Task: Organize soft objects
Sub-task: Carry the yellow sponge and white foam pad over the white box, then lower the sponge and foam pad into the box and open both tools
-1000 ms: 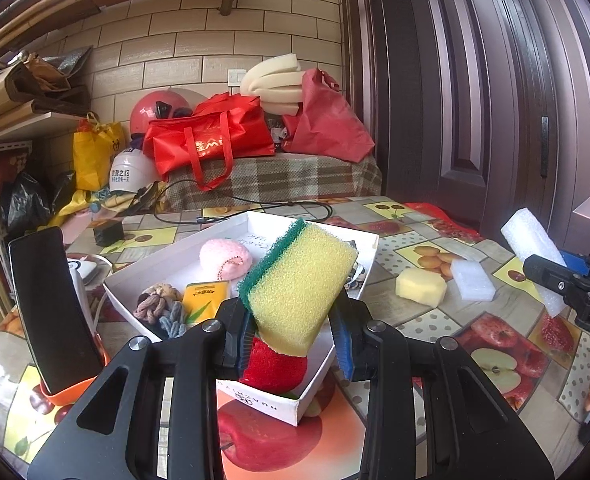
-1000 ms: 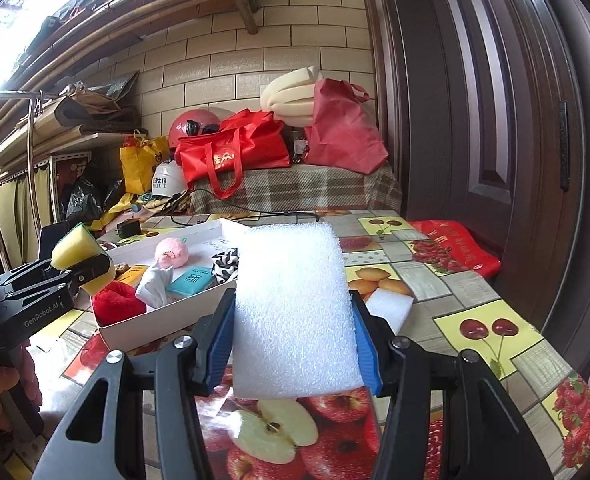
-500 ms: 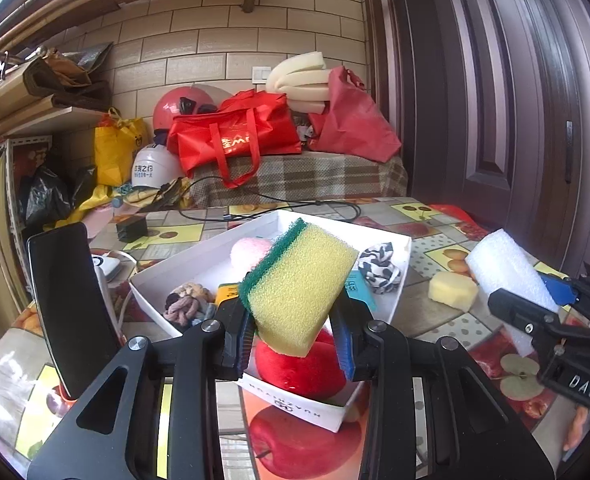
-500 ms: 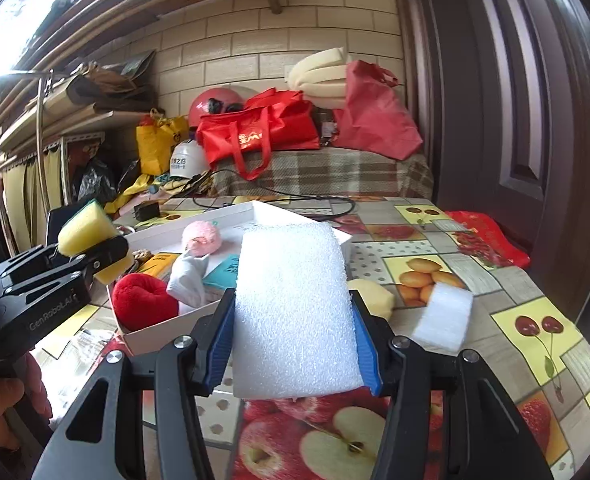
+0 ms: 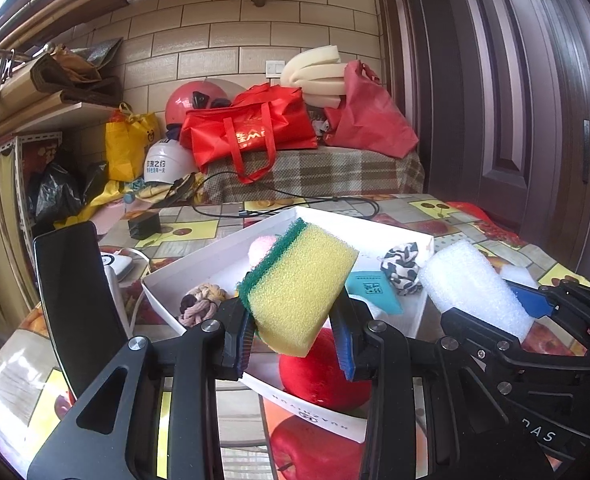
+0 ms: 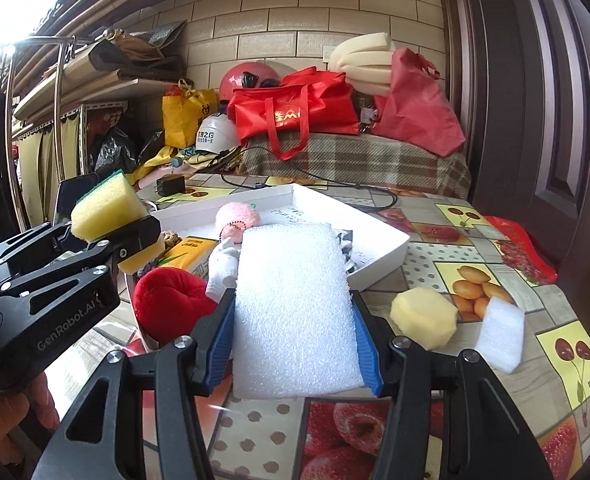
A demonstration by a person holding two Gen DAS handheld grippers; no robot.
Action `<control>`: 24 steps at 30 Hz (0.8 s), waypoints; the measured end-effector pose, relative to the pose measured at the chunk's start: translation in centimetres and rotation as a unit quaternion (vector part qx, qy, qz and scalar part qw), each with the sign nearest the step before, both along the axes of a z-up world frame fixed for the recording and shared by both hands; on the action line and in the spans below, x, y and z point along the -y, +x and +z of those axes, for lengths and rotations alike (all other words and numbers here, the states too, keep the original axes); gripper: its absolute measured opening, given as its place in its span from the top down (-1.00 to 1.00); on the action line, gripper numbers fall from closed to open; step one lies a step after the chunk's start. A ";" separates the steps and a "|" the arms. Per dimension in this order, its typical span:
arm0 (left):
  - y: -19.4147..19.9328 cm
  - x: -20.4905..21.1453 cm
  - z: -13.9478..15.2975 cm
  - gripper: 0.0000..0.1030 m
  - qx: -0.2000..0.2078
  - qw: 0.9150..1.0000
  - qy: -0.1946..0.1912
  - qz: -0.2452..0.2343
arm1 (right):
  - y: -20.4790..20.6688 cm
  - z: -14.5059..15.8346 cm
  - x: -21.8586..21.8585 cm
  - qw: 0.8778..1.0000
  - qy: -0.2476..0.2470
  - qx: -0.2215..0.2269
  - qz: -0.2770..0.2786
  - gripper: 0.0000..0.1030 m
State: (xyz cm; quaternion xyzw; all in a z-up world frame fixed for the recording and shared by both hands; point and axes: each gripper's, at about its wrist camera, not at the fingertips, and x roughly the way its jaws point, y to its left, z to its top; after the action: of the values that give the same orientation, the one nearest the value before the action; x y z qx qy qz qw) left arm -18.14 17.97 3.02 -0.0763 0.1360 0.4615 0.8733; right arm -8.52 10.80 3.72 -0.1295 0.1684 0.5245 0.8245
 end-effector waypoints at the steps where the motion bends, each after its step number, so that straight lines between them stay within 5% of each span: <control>1: 0.1 -0.2 0.0 0.35 -0.001 1.000 -0.002 0.002 | 0.1 0.0 -0.2 1.000 0.001 -0.001 0.000 -0.04; 24: 1.6 -5.0 -0.2 0.35 -0.026 0.999 -0.018 0.033 | 1.8 0.1 -4.1 1.000 0.003 -0.027 -0.002 -0.04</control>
State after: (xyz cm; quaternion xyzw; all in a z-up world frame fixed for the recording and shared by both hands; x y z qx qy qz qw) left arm -16.50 22.99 2.86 -0.0843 0.1639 0.4891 0.8525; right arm -6.75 14.92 3.78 -0.1127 0.1895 0.5269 0.8208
